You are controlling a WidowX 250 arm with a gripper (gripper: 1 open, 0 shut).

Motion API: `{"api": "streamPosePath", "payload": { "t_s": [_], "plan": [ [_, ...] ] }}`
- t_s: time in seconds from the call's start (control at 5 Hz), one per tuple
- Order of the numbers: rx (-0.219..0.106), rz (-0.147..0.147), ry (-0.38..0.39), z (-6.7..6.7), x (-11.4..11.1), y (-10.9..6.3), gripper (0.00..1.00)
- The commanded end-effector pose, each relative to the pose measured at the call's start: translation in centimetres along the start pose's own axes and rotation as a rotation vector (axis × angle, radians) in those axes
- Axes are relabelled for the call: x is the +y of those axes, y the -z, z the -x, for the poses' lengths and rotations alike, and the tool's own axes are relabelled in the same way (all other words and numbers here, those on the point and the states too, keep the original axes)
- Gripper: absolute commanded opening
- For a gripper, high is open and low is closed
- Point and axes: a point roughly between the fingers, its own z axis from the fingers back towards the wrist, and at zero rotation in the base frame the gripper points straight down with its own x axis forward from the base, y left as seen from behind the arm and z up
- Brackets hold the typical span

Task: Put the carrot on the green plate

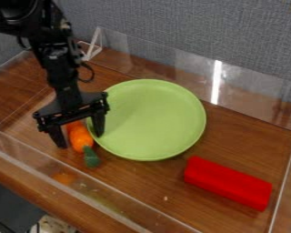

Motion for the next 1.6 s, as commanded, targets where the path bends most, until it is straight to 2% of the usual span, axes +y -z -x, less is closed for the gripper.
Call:
{"api": "streamPosePath", "payload": {
  "t_s": [0.0,0.2,0.4,0.6,0.8,1.0,1.4],
  "plan": [
    [-0.039,0.026,0.081,-0.1,-1.9,-1.2,1.0],
    [-0.042,0.033,0.146,-0.2,-3.2,-1.4,1.0],
    [-0.065,0.029,0.207,-0.4,-4.1,-1.7,1.0],
    [-0.075,0.018,0.164,-0.5,-3.8,-1.7,1.0],
    [-0.08,0.007,0.124,-0.4,-3.7,-1.5,0.0],
    [-0.093,-0.007,0.049,-0.3,-3.7,-1.6,0.0],
    [-0.096,0.043,0.194,0.2,-6.8,-5.4,0.0]
  ]
}}
